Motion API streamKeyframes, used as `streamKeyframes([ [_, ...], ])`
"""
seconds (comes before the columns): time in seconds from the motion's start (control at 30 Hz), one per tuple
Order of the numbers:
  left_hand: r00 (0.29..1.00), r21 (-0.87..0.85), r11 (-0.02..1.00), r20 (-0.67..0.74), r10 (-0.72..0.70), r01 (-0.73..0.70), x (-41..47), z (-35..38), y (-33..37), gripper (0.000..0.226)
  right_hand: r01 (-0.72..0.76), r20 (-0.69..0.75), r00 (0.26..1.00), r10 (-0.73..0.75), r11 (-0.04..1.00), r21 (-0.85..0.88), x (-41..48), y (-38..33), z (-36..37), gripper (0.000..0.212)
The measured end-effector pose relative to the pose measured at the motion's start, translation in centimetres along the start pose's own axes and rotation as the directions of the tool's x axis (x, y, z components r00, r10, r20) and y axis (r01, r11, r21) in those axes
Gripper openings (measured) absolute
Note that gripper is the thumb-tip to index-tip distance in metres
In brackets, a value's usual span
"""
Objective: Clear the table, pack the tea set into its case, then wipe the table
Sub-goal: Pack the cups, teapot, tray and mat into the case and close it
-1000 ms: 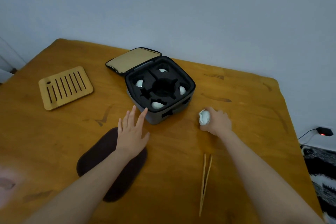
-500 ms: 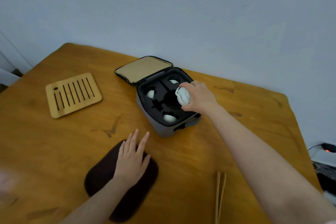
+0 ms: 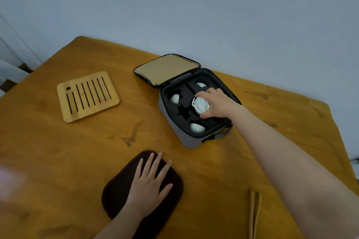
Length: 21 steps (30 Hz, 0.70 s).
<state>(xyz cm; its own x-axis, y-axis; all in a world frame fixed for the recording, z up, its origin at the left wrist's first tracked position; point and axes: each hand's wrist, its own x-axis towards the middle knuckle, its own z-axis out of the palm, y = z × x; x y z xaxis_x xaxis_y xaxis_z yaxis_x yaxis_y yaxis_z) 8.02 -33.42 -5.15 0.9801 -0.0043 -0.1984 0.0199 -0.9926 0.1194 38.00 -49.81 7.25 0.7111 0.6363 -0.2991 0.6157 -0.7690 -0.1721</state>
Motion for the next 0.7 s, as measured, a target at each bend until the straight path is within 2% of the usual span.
streamKeyframes([
  [0.3, 0.998, -0.062, 0.998, -0.068, -0.016, 0.012, -0.2, 0.2, 0.0, 0.062, 0.115, -0.093, 0.987, -0.129, 0.983, -0.146, 0.2, 0.7, 1.1, 0.075],
  [0.5, 0.998, -0.074, 0.997, -0.066, -0.010, 0.005, -0.2, 0.3, -0.1, 0.062, 0.124, -0.099, 0.983, -0.154, 0.957, -0.263, 0.1, 0.8, 1.4, 0.073],
  [0.7, 0.998, -0.073, 0.997, -0.061, -0.009, 0.004, -0.2, 0.3, -0.1, 0.063, 0.100, -0.091, 0.986, -0.138, 0.937, -0.335, 0.3, -0.1, 2.1, 0.060],
])
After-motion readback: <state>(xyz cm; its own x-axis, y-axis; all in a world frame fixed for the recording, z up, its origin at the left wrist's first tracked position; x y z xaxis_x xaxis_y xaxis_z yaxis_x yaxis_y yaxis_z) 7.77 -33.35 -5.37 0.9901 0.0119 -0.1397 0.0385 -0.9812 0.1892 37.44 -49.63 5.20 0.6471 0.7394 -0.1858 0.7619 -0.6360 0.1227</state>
